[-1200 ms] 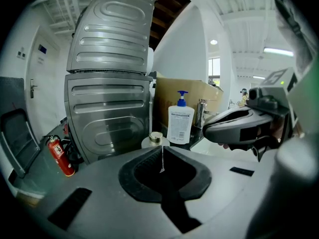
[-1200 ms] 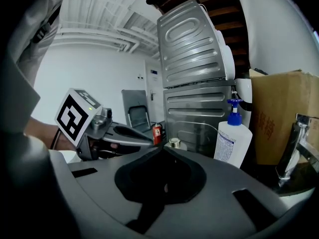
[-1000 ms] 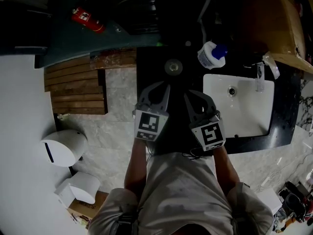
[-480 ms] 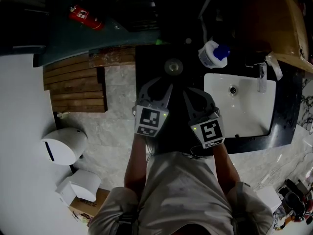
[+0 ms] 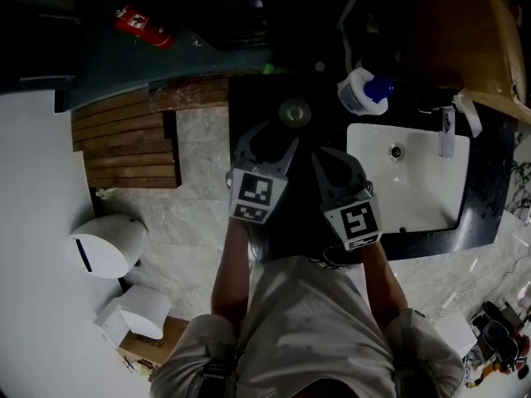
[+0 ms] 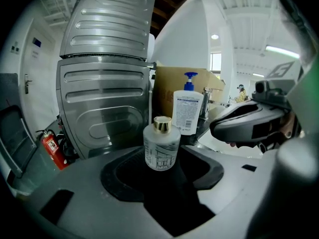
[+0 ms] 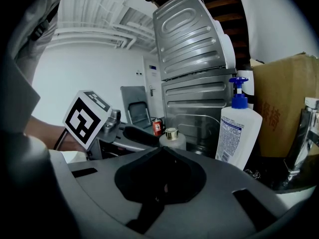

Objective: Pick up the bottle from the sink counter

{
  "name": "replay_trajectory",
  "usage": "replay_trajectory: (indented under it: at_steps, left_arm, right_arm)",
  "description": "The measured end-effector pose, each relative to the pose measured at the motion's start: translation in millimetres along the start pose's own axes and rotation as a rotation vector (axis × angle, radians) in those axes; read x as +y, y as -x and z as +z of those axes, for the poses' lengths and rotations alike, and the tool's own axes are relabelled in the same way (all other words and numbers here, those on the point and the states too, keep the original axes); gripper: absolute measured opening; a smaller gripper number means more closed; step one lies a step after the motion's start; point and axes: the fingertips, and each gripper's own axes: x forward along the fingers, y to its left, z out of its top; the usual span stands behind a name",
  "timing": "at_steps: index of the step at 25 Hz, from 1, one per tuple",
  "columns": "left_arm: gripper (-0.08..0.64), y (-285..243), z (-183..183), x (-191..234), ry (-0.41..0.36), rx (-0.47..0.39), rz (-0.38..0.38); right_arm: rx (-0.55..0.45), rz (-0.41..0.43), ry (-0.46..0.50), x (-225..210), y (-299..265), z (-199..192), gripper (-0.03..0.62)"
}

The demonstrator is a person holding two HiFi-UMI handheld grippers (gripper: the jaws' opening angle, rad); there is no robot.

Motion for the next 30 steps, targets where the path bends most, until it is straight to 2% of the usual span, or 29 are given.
replay_trajectory:
  at_steps: [5, 16, 30]
  left_arm:
    - [0.247, -9.1, 1.6, 2.1, -0.005, -0.001, -0.008]
    - [0.308, -32.4, 0.2, 0.9, 0.034, 0.002, -0.046]
    - [0.319, -53.6, 3.3, -0.2, 0.045, -0.006, -0.048]
  right_arm:
    - [0.002, -0.003, -0.005, -0.8, 0.5, -3.0, -0.005]
    - [0.013, -0.014, -0.012, -5.2, 3.9, -9.4, -0.005]
    - [0.013, -0.031, -0.023, -8.0, 6.3, -12.0, -0.005]
